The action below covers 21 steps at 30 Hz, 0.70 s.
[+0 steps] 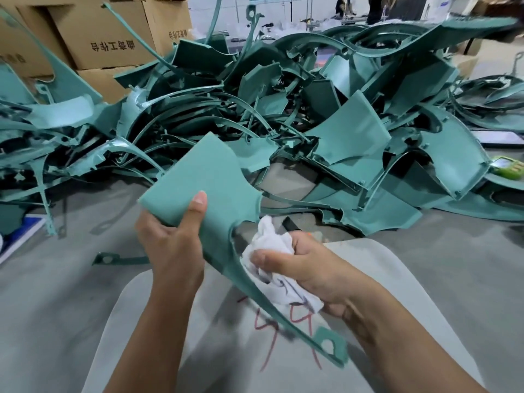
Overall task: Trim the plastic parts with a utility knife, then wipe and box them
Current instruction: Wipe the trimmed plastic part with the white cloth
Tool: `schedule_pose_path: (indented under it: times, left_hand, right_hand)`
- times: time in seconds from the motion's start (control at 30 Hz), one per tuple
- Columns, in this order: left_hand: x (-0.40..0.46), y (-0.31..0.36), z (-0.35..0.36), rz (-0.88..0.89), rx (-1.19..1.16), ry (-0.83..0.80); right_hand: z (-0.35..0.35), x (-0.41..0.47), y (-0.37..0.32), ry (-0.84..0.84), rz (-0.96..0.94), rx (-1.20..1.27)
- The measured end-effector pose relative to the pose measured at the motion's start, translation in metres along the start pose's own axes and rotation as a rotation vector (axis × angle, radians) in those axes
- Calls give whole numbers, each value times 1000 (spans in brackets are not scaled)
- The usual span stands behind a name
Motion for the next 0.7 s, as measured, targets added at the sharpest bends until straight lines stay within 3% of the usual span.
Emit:
schedule_pose_path:
  times: [0.07, 0.13, 0.17, 0.23, 0.3, 0.37, 0.47, 0.53, 0.63, 0.7]
  left_hand:
    - [8, 2, -7, -37, -33, 55]
    - [15, 9, -12, -27, -20, 86]
    - [17, 13, -15, -3, 6, 102]
    - [19, 18, -22, 35, 37, 129]
    - [17, 27, -37, 38, 40, 181]
    - [15, 40, -54, 20, 21, 218]
    - [7, 67, -87, -21, 8, 227]
    - [0, 94, -108, -26, -37, 264]
    - [-26, 146, -156, 50, -29, 399]
    - [-39, 169, -178, 48, -12, 447]
  right_hand:
    - [2, 0, 1, 5, 33, 38]
    - [-5, 2, 5, 183, -2, 31]
    - [-9, 5, 6, 309, -95, -155]
    - [-13, 8, 4, 527, -221, -838]
    - [-8, 8, 3, 593, -118, -1218]
    - [-6, 3, -3, 712, -52, -1223]
    - [8, -11, -25, 894, -292, -1167]
    - [26, -19, -36, 734, -425, -860]
    - [100, -15, -52, -60, -320, -174]
    - [139, -16, -51, -368, -326, -136]
Point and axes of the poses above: each hand's wrist, its own x-axis towards the middle knuckle, its own z-axis out of the palm, y = z × x, the point moved 3 cm from there along x, towards the middle knuckle, and after that the axes turned 13 degrees about -x, right-handed, at the moved point
